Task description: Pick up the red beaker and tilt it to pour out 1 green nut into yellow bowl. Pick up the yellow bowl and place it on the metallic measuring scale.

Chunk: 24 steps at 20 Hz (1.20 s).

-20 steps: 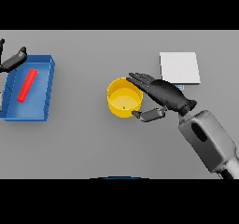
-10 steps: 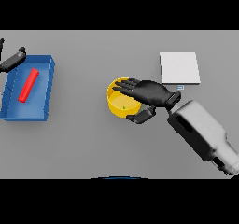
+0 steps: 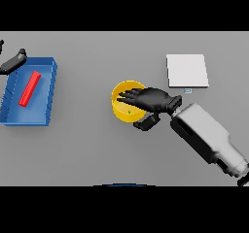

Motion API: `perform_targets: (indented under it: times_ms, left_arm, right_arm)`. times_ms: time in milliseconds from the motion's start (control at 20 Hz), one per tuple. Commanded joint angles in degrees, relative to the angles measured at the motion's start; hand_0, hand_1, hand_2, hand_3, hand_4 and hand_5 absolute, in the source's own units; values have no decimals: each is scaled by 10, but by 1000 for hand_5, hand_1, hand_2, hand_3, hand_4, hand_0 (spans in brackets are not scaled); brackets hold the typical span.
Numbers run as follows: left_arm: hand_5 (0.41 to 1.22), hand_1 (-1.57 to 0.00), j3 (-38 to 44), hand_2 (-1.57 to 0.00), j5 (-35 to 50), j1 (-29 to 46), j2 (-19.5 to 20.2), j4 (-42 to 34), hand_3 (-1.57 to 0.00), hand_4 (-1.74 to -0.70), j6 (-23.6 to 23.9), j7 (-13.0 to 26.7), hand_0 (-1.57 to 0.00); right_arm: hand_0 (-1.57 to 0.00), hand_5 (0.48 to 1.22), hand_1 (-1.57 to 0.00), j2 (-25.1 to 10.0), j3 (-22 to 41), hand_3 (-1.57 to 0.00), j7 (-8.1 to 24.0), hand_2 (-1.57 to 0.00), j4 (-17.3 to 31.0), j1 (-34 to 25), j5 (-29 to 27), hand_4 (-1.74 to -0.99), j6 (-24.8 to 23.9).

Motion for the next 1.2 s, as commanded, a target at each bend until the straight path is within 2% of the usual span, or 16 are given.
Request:
perform_targets:
  times_ms: [0, 50, 150, 250, 350, 450, 550, 650, 750, 800, 950, 1150]
  left_arm:
    - [723, 1, 0, 1, 1, 1, 2, -1, 1, -795, -3, -1, 1]
    - [725, 1, 0, 1, 0, -1, 4, -1, 1, -792, -4, -1, 1]
    - [728, 1, -7, 1, -4, 9, -3, -14, 1, -791, 0, 2, 1]
    - [728, 1, -4, 1, -1, 6, -3, -17, 1, -794, 0, 7, 1]
    - [730, 1, -7, 1, -3, 7, -4, -25, 1, -793, 2, 9, 1]
    - [732, 1, -8, 1, -2, 9, -6, -29, 1, -793, 0, 17, 1]
    - [730, 1, -6, 1, -1, 12, -7, -33, 1, -796, 1, 21, 1]
    - [729, 1, -8, 1, -1, 13, -7, -33, 1, -793, -2, 20, 1]
    - [732, 1, -8, 1, -6, 5, -4, -23, 1, -788, 0, 24, 1]
    - [733, 1, -6, 1, -2, 6, -3, -20, 1, -791, -2, 15, 1]
    - [735, 1, -7, 1, -4, 8, -4, -23, 1, -793, 2, 8, 1]
    - [727, 1, -5, 1, -3, 5, 0, -17, 1, -790, 0, 7, 1]
  right_arm:
    - [1, 696, 1, 0, 1, 1, -5, 1, 7, -1, 0, -1277, 1]
    - [1, 699, 1, 3, 1, 0, -2, 1, 4, 0, -3, -1279, 6]
    - [1, 706, 1, 5, 5, -4, -16, 0, 28, -6, 3, -1285, -4]
    - [1, 712, 1, 5, 7, -27, -31, -9, 29, 0, 2, -1286, -12]
    - [1, 738, 1, 11, 5, -60, -33, -27, 40, -6, 0, -1293, -14]
    - [1, 800, -14, 21, 2, -121, -17, -84, 47, -9, -2, -1333, -12]
    - [-173, 875, -145, 21, 6, -243, -19, -204, 42, -4, -2, -1396, -9]
    - [-469, 999, -376, 20, 10, -419, -19, -379, 44, -12, 6, -1479, -7]
    - [-780, 1079, -649, 20, 11, -834, -17, -590, 45, -13, 7, -1469, -6]
    - [-938, 1108, -806, 17, 10, -978, -23, -787, 45, -13, 0, -1521, 0]
    - [-1247, 1163, -1179, 10, 12, -1054, -27, -1169, 34, -8, -5, -1621, -1]
    - [-1438, 1197, -1411, -3, 10, -1153, -12, -1406, 16, -5, -8, -1683, 12]
